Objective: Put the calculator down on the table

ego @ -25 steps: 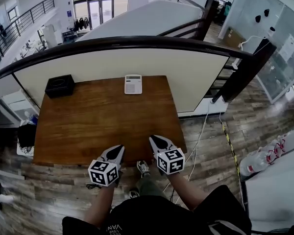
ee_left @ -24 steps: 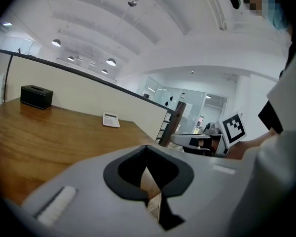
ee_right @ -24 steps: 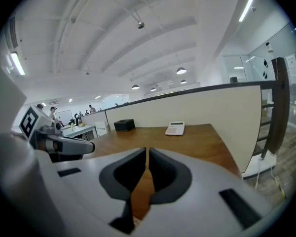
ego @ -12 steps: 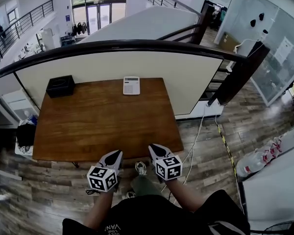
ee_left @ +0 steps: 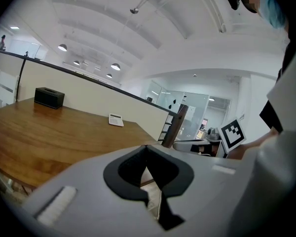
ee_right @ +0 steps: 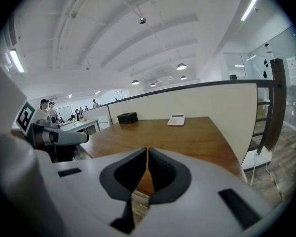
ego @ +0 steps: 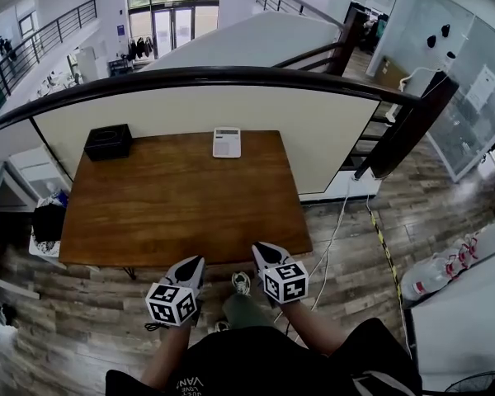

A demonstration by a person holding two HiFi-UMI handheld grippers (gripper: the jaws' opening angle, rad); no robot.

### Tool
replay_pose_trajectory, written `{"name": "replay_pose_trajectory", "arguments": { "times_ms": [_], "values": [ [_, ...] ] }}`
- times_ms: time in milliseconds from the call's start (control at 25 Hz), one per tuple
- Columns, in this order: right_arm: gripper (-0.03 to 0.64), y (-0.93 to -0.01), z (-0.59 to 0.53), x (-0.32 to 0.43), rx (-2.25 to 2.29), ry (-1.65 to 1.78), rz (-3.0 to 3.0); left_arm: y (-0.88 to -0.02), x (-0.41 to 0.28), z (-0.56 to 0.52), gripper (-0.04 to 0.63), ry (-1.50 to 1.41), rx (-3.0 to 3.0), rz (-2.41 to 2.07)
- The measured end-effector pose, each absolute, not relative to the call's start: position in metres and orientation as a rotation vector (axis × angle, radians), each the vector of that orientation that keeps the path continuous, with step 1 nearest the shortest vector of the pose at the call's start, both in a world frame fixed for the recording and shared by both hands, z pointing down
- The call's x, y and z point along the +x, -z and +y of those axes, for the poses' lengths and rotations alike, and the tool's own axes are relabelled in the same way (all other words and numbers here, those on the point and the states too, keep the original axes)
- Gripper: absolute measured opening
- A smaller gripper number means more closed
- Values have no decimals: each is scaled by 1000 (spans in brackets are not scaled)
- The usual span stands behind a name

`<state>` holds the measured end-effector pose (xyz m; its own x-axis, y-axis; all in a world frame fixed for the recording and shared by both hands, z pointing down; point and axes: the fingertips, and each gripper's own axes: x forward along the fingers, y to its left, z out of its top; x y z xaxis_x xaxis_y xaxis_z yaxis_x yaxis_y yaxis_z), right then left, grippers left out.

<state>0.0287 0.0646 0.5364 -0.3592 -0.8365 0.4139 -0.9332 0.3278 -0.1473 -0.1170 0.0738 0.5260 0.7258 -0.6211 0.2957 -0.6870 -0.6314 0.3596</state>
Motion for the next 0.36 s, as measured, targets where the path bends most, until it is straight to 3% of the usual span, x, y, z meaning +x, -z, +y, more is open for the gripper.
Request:
{"name": "replay_pose_trajectory", "arguments": {
  "times_ms": [360],
  "values": [
    [23,-537,60,27,1578,-524,-2339,-530,-120,71,12,-219,2476,-1014]
  ]
}}
